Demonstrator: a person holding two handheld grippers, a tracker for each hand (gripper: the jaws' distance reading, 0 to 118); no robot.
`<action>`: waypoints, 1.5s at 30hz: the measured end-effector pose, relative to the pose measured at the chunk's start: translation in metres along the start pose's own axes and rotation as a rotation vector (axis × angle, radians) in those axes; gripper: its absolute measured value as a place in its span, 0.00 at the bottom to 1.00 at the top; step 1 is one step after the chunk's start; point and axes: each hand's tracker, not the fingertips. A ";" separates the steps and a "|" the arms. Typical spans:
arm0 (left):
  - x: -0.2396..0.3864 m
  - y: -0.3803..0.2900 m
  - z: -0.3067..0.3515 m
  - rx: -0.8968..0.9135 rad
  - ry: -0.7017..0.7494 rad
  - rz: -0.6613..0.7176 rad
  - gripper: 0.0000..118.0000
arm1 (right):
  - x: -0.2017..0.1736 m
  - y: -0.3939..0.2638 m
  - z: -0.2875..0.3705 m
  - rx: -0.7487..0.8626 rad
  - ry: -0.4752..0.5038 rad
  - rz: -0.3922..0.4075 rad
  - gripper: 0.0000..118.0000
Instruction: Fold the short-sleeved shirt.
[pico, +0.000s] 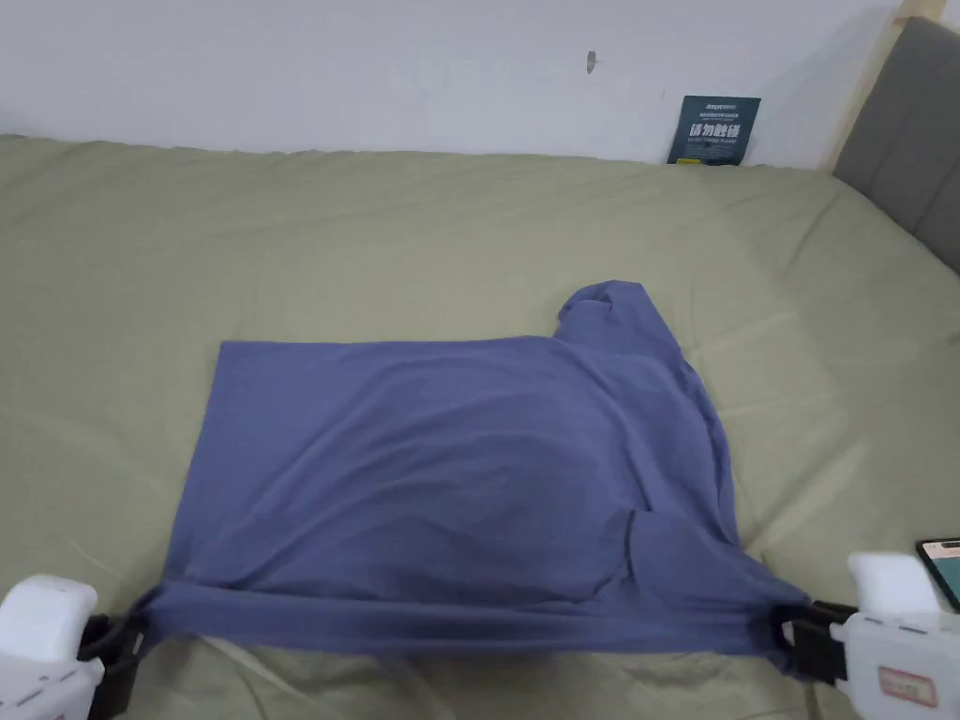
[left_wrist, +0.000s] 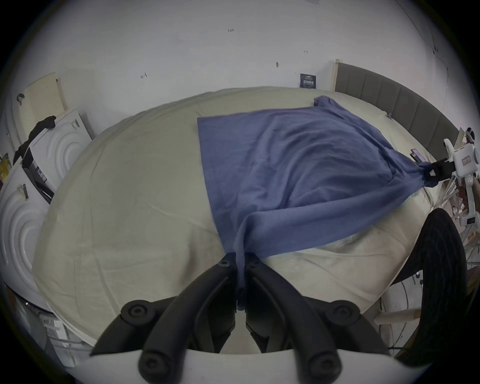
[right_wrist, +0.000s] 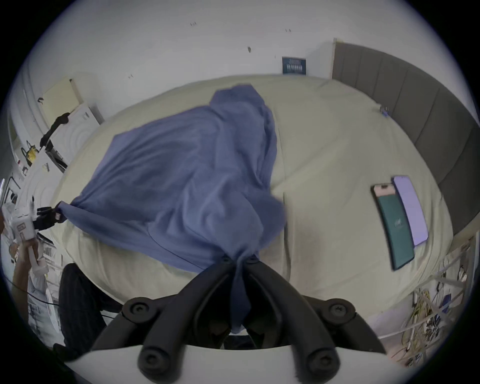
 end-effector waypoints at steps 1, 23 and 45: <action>-0.003 0.010 0.003 0.020 0.004 -0.002 0.00 | 0.002 0.013 0.008 0.033 0.014 -0.012 0.02; -0.032 0.095 -0.051 0.145 0.042 0.280 0.93 | 0.010 0.138 -0.070 0.145 0.075 -0.085 1.00; -0.017 0.012 -0.085 0.058 0.089 0.117 1.00 | -0.065 -0.036 0.028 0.389 -0.019 -0.006 0.00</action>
